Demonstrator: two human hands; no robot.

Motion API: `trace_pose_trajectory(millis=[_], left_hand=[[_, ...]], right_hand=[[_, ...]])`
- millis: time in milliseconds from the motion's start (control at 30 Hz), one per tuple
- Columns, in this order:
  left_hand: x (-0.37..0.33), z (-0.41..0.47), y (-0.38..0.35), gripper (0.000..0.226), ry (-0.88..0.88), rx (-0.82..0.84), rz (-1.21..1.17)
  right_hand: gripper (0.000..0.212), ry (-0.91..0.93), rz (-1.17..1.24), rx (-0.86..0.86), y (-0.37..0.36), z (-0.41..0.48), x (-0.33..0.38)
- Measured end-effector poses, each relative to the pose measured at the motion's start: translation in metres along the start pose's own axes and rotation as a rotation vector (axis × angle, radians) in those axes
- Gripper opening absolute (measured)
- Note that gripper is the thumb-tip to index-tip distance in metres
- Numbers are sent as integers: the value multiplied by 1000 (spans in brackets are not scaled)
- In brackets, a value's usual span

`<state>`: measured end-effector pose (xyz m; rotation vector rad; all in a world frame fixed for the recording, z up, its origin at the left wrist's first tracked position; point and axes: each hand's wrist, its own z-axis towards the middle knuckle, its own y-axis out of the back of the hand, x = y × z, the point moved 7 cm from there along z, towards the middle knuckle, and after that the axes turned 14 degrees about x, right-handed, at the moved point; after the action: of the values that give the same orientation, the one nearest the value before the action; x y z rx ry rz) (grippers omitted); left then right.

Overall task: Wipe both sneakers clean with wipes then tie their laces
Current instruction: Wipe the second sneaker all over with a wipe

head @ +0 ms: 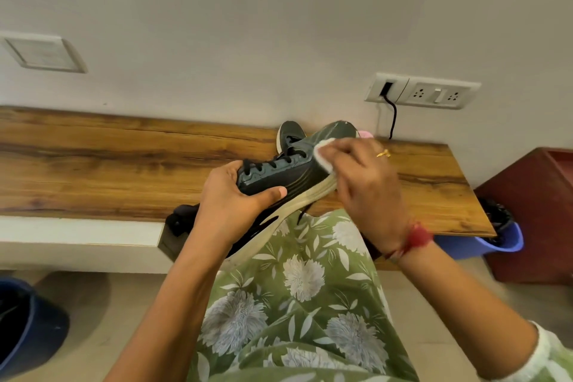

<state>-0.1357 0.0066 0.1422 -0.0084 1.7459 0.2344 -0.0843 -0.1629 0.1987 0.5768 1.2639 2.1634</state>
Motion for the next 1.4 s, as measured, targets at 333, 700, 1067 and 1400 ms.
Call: trace_pose_trajectory(millis=[333,700,1067,1400], left_hand=[[-7,-3,-1,30,-35,83,-95],[-6,-2,-7,30,-35,77,9],[-10,-3,-5,24,-52,79,204],[-17,-10,2,23,-100,59,271]], right_hand=[[26,121,-238,20,-21,-7,-16],[26,151,-60,70,-25,-12,33],[32,-11,63,81,-5,-2,23],[24,-193,-108,157,-2,9,-28]])
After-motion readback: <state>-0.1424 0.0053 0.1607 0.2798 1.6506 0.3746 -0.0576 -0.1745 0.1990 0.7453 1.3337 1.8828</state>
